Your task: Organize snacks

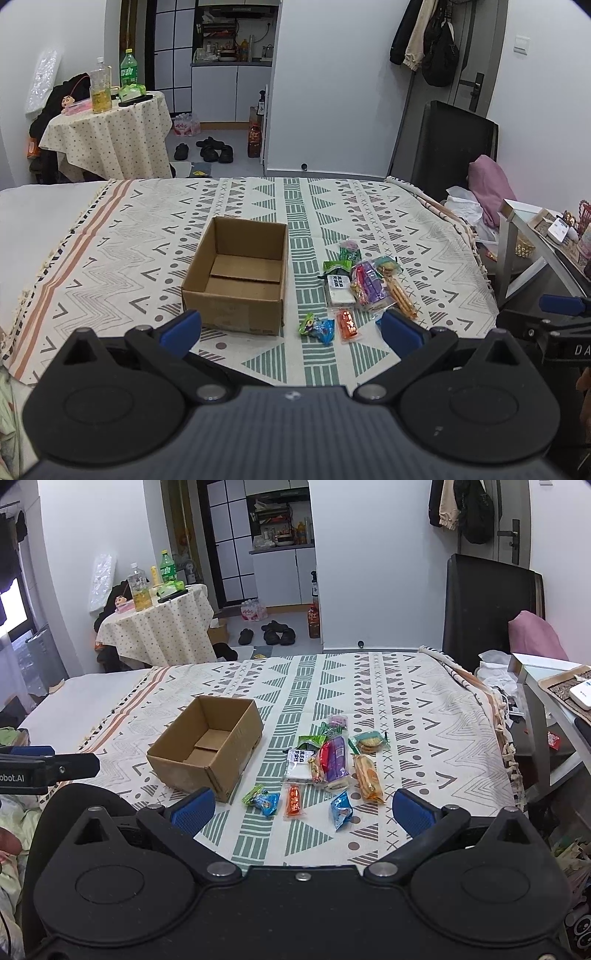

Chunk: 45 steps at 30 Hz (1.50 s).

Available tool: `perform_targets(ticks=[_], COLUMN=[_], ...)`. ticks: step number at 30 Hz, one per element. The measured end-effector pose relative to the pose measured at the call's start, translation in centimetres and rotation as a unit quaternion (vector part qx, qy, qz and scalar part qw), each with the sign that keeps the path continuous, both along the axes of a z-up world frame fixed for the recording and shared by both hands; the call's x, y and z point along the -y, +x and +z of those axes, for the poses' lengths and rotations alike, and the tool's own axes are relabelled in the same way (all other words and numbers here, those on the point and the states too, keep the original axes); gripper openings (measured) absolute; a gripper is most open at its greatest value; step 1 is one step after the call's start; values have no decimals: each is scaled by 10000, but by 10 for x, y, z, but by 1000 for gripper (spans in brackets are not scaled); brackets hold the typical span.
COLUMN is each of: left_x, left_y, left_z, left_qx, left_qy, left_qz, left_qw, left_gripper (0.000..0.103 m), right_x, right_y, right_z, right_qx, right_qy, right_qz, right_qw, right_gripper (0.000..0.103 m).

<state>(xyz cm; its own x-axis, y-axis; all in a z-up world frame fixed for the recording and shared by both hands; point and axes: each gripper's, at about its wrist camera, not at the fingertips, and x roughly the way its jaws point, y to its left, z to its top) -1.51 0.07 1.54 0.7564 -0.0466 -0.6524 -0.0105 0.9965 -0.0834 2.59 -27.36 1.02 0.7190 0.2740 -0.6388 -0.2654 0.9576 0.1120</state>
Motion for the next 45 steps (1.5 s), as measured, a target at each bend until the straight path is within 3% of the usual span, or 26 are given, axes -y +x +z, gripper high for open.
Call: perform_targets(ticks=[45], left_x=[2], left_y=[4], left_z=[-4], left_qx=[-21], left_qy=[-47], left_qz=[-60], left_qw=[10000], left_gripper=[103], right_x=[1], right_y=[-2], right_z=[-4], right_qx=[-74], right_qy=[-96], right_qz=[63], right_qw=[9999], right_gripper=[103])
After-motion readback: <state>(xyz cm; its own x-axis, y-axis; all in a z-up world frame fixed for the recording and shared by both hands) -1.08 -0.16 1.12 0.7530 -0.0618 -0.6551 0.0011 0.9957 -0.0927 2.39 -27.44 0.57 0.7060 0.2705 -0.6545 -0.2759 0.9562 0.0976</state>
